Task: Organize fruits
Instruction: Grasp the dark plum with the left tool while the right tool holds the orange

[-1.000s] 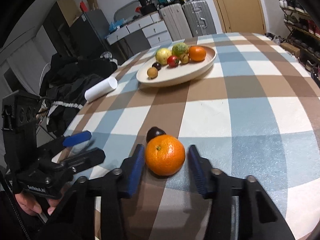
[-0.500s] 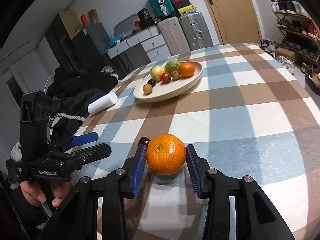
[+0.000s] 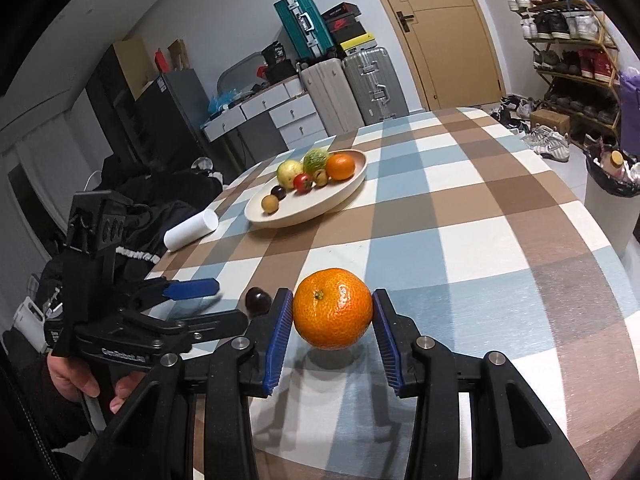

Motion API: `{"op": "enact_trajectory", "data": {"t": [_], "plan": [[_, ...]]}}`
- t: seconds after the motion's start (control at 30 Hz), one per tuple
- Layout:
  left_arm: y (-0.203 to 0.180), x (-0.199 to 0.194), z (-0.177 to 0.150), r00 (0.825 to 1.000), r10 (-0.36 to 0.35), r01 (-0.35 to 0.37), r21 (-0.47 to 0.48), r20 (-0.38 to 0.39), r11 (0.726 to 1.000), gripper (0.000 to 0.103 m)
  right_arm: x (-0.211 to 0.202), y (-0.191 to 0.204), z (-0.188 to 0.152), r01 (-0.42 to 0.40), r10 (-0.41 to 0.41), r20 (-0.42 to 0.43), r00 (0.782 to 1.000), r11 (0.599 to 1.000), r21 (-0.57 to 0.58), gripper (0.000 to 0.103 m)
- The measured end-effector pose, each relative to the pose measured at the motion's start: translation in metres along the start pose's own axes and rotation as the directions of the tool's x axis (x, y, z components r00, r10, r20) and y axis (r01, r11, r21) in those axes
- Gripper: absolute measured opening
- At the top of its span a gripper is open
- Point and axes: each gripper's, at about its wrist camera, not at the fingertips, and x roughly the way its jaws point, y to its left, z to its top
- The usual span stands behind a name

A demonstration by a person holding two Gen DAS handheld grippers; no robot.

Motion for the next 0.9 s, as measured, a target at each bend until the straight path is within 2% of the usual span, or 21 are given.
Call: {"op": "enact_trajectory", "data": {"t": [0.17, 0.23, 0.5, 0.9], "plan": [[0.001, 0.004, 0.003, 0.999, -0.039, 0.039, 0.000, -0.009, 0.999, 0.041, -0.004, -0.007, 0.002, -0.002, 0.002, 0.011, 1.000, 1.000, 0.009, 0.041], [0.003, 0.005, 0.004, 0.999, -0.048, 0.048, -0.001, -0.009, 0.999, 0.022, -0.006, -0.009, 0.003, -0.001, 0.001, 0.017, 1.000, 1.000, 0.010, 0.041], [0.017, -0.002, 0.012, 0.995, -0.091, 0.092, -0.033, 0.030, 0.995, 0.022, -0.003, -0.010, 0.008, -0.013, 0.013, 0.016, 1.000, 1.000, 0.011, 0.041], [0.053, -0.020, 0.057, 0.988, -0.059, 0.073, -0.094, 0.143, 0.993, 0.022, 0.020, -0.002, 0.038, -0.061, 0.061, 0.000, 0.998, 0.998, 0.011, 0.041]]}}
